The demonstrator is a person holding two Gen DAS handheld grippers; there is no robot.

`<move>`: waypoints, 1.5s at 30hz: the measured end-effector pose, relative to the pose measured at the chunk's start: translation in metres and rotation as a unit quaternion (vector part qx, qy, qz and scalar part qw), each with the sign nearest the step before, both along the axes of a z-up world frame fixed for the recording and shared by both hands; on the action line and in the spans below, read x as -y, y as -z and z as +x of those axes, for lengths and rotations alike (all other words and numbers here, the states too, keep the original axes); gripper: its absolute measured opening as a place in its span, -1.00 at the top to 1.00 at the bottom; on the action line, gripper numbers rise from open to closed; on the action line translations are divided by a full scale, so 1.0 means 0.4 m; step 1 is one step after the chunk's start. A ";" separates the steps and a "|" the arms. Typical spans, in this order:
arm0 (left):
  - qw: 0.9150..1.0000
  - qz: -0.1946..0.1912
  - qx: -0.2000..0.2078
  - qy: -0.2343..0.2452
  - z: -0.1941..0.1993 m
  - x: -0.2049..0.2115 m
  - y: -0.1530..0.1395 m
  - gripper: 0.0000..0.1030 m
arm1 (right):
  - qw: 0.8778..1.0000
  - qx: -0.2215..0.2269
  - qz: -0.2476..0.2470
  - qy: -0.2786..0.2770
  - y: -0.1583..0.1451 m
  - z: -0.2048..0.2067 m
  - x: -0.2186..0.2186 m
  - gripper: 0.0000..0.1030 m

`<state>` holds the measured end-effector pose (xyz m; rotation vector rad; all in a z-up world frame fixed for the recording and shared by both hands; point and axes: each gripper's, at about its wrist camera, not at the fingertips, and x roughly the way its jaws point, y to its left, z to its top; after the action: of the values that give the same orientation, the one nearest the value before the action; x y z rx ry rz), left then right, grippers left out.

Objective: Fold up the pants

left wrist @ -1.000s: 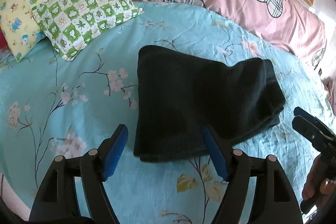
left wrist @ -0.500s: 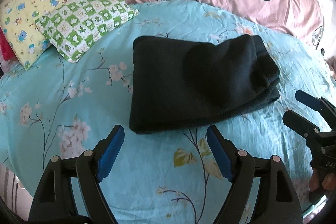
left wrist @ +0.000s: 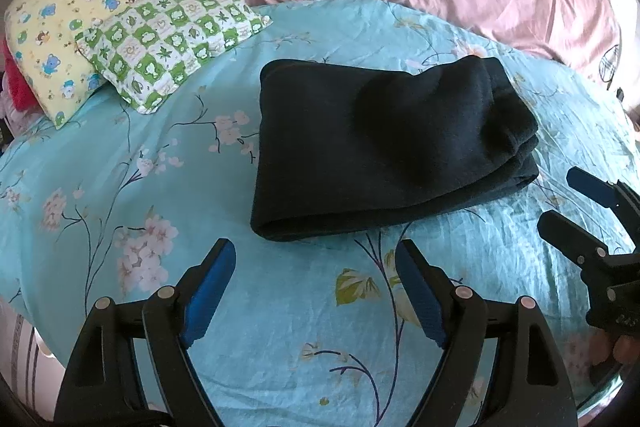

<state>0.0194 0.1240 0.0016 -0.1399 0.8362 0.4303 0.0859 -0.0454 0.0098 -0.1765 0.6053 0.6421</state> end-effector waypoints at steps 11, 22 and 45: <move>1.000 0.020 0.004 0.009 0.002 0.019 -0.006 -0.62 | 1.000 -0.015 0.011 0.019 0.009 0.019 0.016 -0.71; 0.999 0.033 0.007 0.018 0.005 0.029 -0.006 -0.62 | 1.000 -0.005 -0.010 0.012 0.018 0.009 -0.014 -0.71; 0.999 0.043 0.005 0.025 0.006 0.036 -0.002 -0.65 | 1.000 -0.003 -0.003 0.024 0.023 0.010 0.003 -0.83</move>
<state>0.0217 0.1095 0.0023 -0.0423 0.8079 0.4172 0.0900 -0.0466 0.0006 -0.1649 0.6150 0.5943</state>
